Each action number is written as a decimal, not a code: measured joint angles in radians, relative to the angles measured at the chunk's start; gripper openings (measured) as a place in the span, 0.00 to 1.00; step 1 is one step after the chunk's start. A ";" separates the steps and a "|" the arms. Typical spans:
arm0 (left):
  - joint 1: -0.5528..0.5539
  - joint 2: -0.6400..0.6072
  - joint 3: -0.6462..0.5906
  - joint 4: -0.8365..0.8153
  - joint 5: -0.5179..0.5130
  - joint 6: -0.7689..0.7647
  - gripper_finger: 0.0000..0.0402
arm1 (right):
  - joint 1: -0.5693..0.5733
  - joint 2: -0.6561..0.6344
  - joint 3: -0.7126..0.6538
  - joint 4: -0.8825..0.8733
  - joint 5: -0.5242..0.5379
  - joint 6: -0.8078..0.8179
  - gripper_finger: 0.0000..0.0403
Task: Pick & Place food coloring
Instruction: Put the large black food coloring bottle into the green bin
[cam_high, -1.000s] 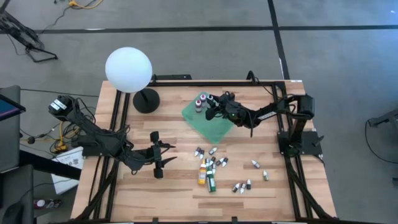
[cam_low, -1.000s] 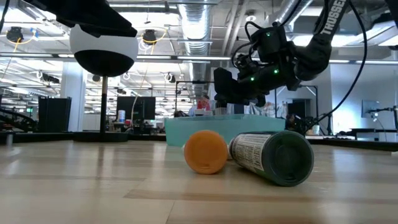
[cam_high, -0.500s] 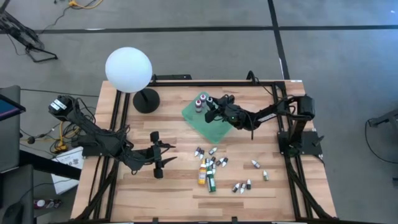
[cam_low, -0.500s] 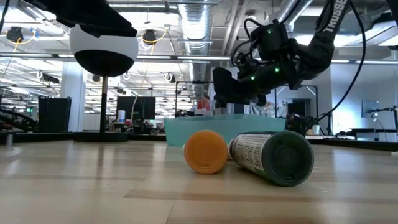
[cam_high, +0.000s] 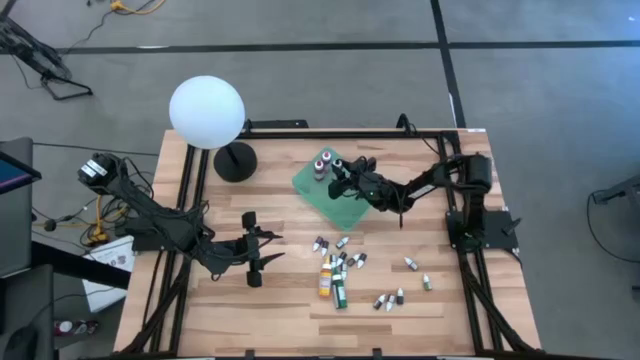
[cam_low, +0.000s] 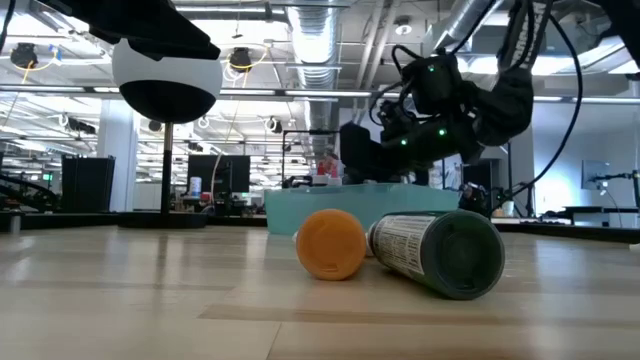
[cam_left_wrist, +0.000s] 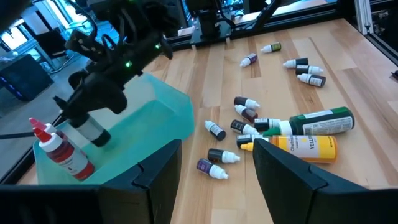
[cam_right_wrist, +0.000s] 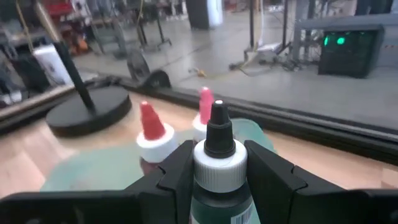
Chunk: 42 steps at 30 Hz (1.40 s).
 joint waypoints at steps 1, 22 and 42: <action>0.000 0.000 0.000 0.000 0.000 -0.002 0.48 | 0.002 0.013 0.000 0.019 0.008 -0.010 0.30; 0.000 0.000 0.000 0.000 -0.008 0.012 0.48 | -0.044 0.017 0.021 -0.006 -0.027 0.009 0.30; 0.000 0.000 0.000 0.000 -0.008 0.006 0.48 | -0.050 0.017 0.051 -0.099 -0.025 0.011 0.37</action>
